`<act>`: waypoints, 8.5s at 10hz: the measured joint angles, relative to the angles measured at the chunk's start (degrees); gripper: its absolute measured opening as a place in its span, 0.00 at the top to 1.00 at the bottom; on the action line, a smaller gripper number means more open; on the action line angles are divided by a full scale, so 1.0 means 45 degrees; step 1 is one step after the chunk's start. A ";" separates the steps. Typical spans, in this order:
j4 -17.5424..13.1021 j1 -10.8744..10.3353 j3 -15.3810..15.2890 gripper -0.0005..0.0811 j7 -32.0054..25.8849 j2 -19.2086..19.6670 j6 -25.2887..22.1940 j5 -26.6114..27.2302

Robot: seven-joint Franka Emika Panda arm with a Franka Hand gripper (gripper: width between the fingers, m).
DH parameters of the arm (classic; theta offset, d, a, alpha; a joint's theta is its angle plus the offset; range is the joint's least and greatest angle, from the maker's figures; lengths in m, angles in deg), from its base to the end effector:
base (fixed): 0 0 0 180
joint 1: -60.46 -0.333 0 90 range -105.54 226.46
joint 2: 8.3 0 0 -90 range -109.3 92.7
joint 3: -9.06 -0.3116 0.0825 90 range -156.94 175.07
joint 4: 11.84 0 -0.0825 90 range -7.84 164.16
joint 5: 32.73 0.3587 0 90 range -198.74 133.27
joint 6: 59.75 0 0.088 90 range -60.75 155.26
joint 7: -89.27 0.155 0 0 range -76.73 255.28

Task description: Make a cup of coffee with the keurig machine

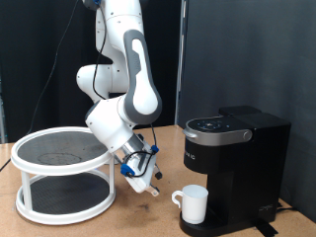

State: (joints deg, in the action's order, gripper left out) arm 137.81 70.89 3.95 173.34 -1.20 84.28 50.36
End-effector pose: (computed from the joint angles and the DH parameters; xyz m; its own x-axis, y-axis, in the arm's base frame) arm 0.4058 -0.0165 0.1717 -0.8885 -0.1153 -0.4442 -0.3392 0.8169 0.4665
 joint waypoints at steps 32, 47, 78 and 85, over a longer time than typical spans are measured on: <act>-0.0162 -0.0041 -0.1018 0.09 -0.0896 0.0815 0.0560 0.1876; -0.0461 -0.0110 -0.1553 0.09 -0.0871 0.0841 0.0500 0.2039; 0.2860 0.1173 -0.0371 0.09 0.2070 -0.7433 -0.7516 -0.0977; 0.2832 0.1177 -0.0091 0.09 0.4182 -1.0730 -0.8996 -0.0189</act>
State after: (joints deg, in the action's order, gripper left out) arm 150.56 76.19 3.54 192.16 -49.48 43.80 49.51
